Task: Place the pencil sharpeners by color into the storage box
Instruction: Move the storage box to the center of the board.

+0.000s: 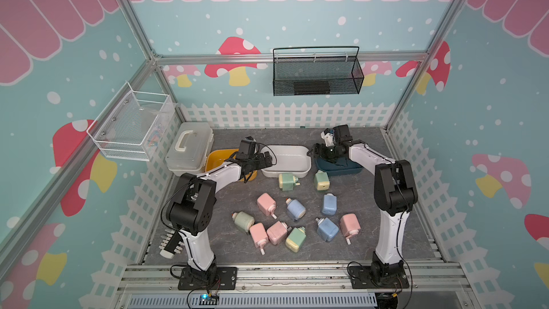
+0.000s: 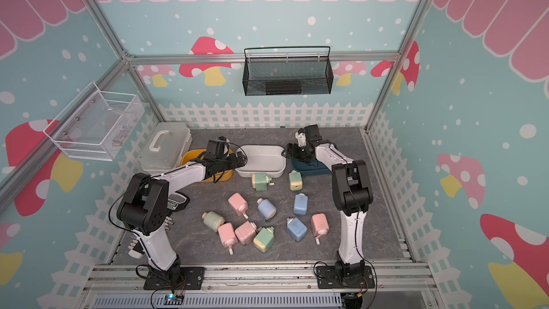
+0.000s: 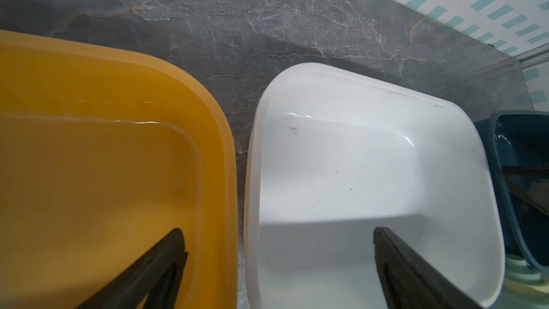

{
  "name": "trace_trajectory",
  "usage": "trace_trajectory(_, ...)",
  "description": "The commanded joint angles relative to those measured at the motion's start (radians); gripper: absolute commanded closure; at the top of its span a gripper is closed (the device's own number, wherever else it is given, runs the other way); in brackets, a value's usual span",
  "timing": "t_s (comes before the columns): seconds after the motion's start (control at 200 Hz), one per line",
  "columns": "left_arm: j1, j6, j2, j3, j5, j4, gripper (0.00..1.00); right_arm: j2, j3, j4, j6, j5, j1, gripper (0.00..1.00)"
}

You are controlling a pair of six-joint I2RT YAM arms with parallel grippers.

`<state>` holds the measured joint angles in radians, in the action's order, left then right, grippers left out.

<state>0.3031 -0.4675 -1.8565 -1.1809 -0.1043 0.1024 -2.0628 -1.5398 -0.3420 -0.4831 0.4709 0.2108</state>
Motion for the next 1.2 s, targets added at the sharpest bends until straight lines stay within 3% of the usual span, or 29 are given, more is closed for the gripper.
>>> trace_trajectory(0.0,-0.005,0.006,-0.029,-0.038,0.004,0.024,0.01,0.038,0.045,0.008,0.008,0.008,0.005,0.03)
trace_trajectory(0.185,-0.005,-0.005,-0.059,-0.063,-0.043,0.024,0.01,0.059,0.094,0.034,0.001,0.068,0.007,0.03)
trace_trajectory(0.785,0.001,0.035,-0.142,-0.156,-0.155,0.066,0.01,0.027,0.125,0.271,-0.222,0.161,0.044,0.02)
trace_trajectory(0.981,0.005,0.05,-0.145,-0.176,-0.149,0.081,0.01,0.045,0.16,0.314,-0.259,0.115,0.046,0.01)
trace_trajectory(1.196,0.006,0.105,-0.176,-0.241,-0.113,0.158,0.01,0.1,0.195,0.263,-0.184,0.024,0.042,0.01)
